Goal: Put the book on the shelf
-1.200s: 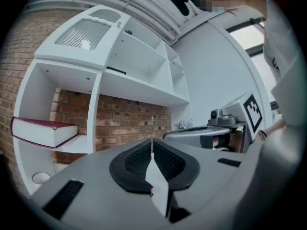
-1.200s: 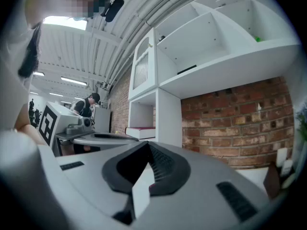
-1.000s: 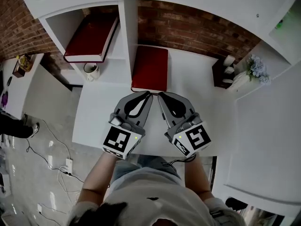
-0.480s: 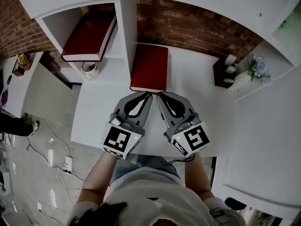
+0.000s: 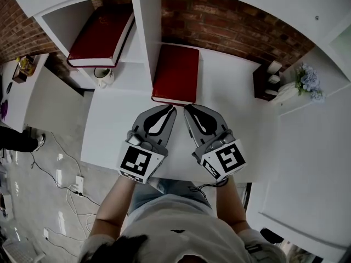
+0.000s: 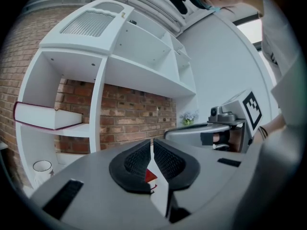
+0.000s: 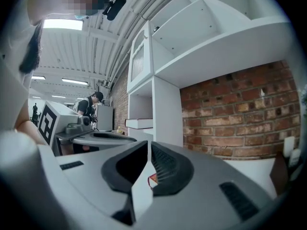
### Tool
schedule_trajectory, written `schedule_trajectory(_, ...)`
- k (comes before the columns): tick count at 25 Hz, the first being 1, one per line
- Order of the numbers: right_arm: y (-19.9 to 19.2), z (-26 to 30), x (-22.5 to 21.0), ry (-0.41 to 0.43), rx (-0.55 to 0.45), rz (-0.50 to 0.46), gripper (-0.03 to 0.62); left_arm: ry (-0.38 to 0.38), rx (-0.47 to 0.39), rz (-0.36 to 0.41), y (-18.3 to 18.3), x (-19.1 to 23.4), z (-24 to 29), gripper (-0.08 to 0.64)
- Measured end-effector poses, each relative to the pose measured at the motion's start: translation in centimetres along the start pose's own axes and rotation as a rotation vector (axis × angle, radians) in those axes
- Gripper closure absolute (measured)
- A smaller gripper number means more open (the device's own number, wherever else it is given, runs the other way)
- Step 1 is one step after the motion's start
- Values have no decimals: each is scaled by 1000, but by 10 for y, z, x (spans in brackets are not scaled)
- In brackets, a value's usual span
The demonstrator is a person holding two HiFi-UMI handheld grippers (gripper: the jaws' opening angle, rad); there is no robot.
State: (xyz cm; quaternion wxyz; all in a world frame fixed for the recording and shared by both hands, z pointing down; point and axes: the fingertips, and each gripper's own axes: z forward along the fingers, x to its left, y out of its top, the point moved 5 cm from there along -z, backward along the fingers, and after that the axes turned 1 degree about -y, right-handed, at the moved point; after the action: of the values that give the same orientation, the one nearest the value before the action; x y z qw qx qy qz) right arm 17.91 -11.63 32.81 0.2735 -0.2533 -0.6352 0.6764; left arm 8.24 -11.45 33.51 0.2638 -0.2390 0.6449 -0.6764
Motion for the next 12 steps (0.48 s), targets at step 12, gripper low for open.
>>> schedule_trajectory(12, -34, 15, -15, -13, 66, 52, 551, 9, 72, -51, -35, 15, 11, 545)
